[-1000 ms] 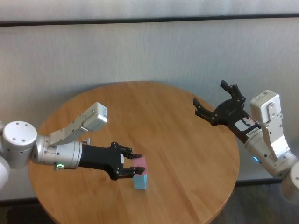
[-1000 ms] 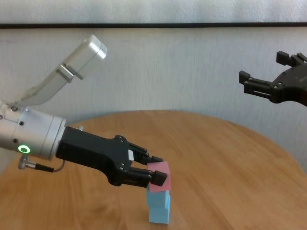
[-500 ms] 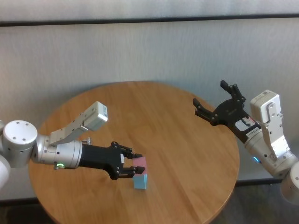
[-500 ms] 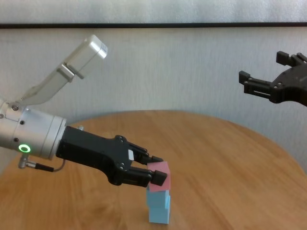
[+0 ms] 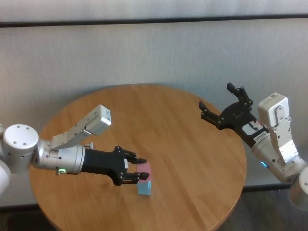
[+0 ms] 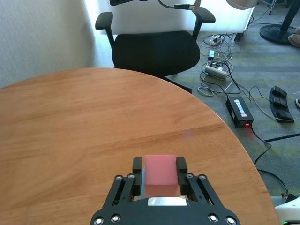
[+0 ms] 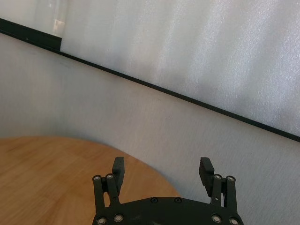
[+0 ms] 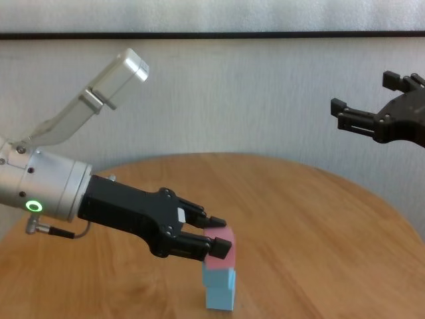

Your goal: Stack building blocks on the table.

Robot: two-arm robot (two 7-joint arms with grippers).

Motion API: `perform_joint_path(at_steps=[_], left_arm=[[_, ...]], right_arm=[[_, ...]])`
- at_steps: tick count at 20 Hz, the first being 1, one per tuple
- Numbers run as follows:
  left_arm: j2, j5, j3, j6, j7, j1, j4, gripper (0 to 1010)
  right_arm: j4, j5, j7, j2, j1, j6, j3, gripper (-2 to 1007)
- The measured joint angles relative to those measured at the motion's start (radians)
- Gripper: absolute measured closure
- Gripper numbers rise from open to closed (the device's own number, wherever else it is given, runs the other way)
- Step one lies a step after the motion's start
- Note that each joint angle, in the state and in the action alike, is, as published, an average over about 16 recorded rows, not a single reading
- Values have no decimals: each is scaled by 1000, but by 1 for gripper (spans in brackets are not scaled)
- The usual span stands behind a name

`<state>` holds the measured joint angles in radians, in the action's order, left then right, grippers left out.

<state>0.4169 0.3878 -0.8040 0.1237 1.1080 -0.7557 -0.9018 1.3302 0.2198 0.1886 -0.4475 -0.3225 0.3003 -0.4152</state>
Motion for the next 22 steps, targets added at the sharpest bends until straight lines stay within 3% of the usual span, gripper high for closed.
perform_joint_path(at_steps=[8, 12, 17, 22], left_arm=[[3, 3, 2, 1, 4, 2, -7, 291], [15, 21, 9, -1, 12, 14, -33, 164], [43, 69, 35, 0, 1, 51, -101, 58], [78, 143, 101, 27, -66, 125, -203, 12]], right_arm=[[0, 0, 0, 0, 0, 0, 0, 0], [0, 0, 0, 0, 0, 0, 0, 0], [0, 0, 0, 0, 0, 0, 0, 0], [0, 0, 0, 0, 0, 0, 0, 0]])
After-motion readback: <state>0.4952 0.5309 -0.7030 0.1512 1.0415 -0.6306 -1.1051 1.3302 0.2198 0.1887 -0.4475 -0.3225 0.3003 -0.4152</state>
